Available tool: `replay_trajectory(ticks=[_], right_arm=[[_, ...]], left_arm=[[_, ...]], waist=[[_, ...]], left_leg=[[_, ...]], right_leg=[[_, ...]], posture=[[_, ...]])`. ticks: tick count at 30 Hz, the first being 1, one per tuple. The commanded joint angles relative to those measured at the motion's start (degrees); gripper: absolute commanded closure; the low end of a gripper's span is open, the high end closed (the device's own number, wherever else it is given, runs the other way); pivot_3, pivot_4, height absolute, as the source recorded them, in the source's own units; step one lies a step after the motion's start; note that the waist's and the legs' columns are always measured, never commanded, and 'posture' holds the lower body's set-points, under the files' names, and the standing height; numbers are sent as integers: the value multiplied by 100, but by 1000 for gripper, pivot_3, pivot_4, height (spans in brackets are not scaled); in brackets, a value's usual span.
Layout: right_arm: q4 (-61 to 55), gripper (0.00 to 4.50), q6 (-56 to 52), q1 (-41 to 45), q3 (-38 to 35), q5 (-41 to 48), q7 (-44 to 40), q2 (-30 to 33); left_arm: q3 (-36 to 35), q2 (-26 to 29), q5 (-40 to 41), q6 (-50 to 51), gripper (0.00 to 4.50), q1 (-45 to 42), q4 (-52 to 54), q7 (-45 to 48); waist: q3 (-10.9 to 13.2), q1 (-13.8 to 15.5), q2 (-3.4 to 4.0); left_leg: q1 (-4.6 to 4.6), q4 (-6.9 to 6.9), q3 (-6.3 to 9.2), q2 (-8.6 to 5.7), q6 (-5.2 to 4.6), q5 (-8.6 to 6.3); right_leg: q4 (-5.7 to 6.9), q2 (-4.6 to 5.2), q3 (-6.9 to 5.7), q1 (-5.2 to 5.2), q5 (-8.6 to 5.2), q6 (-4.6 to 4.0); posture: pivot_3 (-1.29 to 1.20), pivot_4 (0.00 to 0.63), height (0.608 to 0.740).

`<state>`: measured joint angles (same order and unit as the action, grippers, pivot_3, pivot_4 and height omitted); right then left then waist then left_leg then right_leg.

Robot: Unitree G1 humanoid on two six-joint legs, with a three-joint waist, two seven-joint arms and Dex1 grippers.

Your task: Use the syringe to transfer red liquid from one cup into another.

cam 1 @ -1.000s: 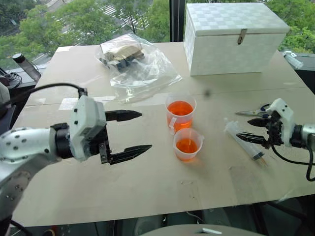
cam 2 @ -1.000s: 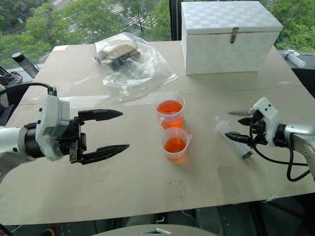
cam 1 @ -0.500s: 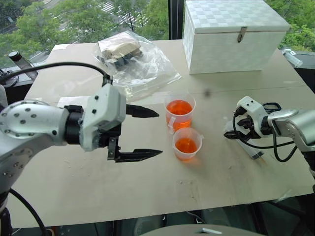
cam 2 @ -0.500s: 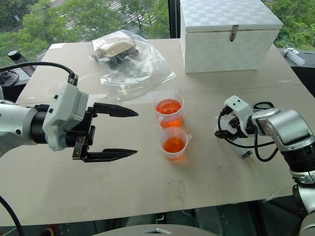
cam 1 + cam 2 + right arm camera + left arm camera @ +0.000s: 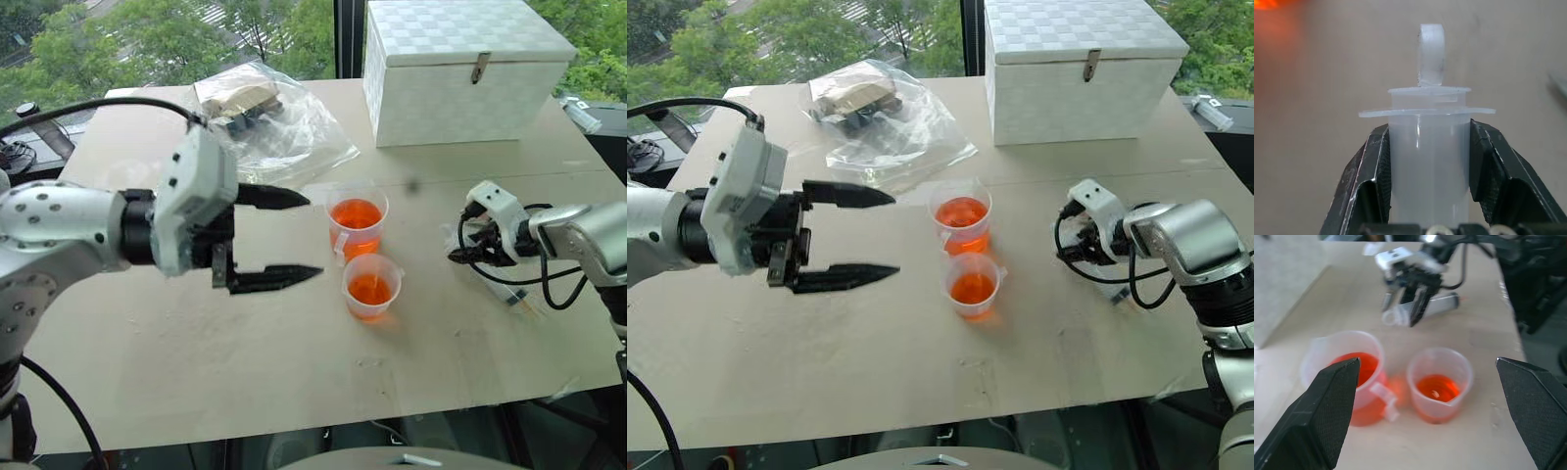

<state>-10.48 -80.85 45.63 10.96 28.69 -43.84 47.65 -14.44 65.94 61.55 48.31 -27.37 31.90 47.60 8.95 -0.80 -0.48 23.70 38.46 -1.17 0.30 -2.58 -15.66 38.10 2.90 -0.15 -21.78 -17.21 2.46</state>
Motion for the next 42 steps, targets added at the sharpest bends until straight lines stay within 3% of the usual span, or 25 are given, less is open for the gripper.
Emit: replay_trajectory(ticks=[1,4,9,16,25,31,42], right_arm=[[-172,2907,-246,860,-880,437,-18,-323],[55,2907,-479,1570,-1426,519,328,-880],[250,2907,569,2142,-2154,400,1130,-1982],[-104,2907,2249,1589,-2637,581,1967,-3786],[-454,2907,4265,232,-1629,205,1736,-4516],[-65,2907,5701,-384,-971,-338,1387,-4748],[593,2907,6913,-496,-764,-719,1152,-4734]], left_arm=[[-107,-304,-103,-29,0,-504,-550,-467],[-85,-646,-171,-35,0,-1061,-967,-776],[16,-1048,-271,9,0,-2112,-1674,-975],[251,-1444,-648,-37,0,-2899,-2179,-933],[483,-1908,-1138,-84,0,-3068,-2252,-948],[665,-2381,-1420,-122,0,-3154,-2382,-988],[900,-2729,-1955,-204,0,-3234,-2826,-672]], waist=[[1,-5,-4],[3,5,-9],[-1,13,-21],[-2,-19,-24],[-4,-102,-24],[-5,-172,-24],[-4,-167,-24]], left_leg=[[0,0,2,1,0,0],[5,1,4,2,1,0],[13,3,4,-5,2,1],[12,7,-8,-11,18,11],[10,7,-4,-10,29,19],[7,10,-7,-10,31,21],[6,11,-4,-9,35,23]], right_leg=[[2,-2,-1,-1,0,0],[1,-1,-3,-2,0,0],[32,4,-11,-7,1,2],[76,0,-20,-35,1,2],[83,-15,-18,-39,1,2],[84,-20,-11,-40,1,2],[83,-19,-14,-40,1,2]], posture=[[0,150,740],[0,150,740],[0,150,740],[0,150,740],[0,150,740],[0,150,740],[0,150,740]])
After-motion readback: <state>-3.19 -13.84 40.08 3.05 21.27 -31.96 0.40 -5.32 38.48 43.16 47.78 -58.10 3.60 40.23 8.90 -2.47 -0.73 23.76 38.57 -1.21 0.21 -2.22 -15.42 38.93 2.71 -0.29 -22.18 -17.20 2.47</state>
